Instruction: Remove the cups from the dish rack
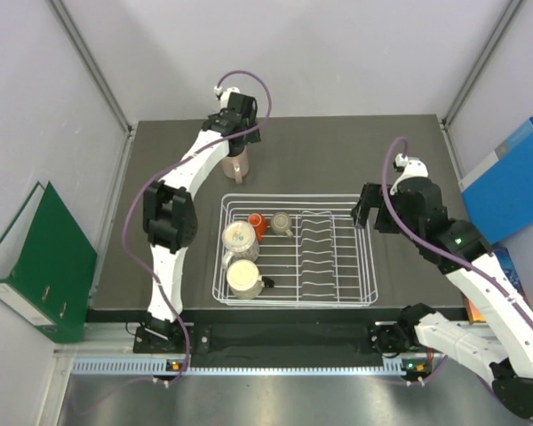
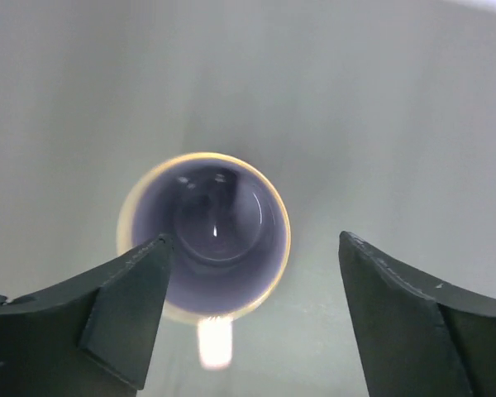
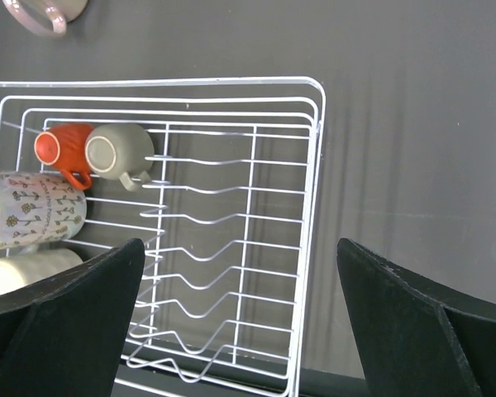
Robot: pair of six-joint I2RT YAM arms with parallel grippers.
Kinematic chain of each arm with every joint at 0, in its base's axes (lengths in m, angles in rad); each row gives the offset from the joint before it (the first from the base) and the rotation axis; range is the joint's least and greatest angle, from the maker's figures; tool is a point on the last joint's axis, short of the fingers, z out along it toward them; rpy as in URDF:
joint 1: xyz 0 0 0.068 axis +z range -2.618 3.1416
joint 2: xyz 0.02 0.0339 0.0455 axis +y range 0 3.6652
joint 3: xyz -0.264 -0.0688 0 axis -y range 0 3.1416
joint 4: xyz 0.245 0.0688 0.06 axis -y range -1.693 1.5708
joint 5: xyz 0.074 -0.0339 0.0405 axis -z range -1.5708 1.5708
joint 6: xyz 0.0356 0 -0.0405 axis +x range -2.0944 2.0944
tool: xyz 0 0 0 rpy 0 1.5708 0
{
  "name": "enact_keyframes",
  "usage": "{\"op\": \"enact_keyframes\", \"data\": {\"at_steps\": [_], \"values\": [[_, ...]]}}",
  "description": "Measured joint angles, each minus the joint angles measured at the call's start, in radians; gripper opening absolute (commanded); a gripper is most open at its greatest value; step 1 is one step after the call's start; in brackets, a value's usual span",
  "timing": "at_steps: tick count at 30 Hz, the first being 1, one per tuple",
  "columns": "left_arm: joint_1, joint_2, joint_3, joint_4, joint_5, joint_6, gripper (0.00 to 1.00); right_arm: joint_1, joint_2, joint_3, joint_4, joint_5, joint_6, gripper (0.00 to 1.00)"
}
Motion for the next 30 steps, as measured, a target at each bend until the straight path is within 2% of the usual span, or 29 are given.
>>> {"op": "enact_keyframes", "data": {"at_steps": [2,3,7,11,15,17,20,25,30], "values": [[-0.005,-0.066,-0.027,0.02,-0.028,0.0,0.94,0.0,0.0,-0.01,0.006,0.0,0.0,1.0],[-0.008,-0.109,-0.048,0.041,-0.047,-0.001,0.99,0.0,0.0,-0.01,0.005,0.0,0.0,1.0],[-0.029,-0.281,-0.156,0.11,-0.129,0.003,0.99,0.003,0.0,-0.013,0.024,0.0,0.0,1.0],[-0.111,-0.462,-0.285,0.162,-0.224,0.015,0.99,0.05,0.002,-0.019,0.046,0.013,0.001,1.0],[-0.206,-0.576,-0.348,0.137,-0.319,-0.002,0.99,0.2,0.016,-0.019,0.069,0.088,0.023,1.0],[-0.254,-0.624,-0.378,0.1,-0.373,-0.031,0.99,0.31,0.035,-0.023,0.09,0.152,0.045,1.0],[-0.306,-0.705,-0.456,0.029,-0.431,-0.096,0.99,0.412,0.081,-0.023,0.105,0.25,0.083,1.0],[-0.328,-0.878,-0.589,-0.136,-0.466,-0.215,0.99,0.555,0.225,0.006,0.119,0.322,0.098,1.0],[-0.329,-1.028,-0.627,-0.269,-0.514,-0.276,0.99,0.708,0.401,0.066,0.163,0.345,0.096,1.0]]}}
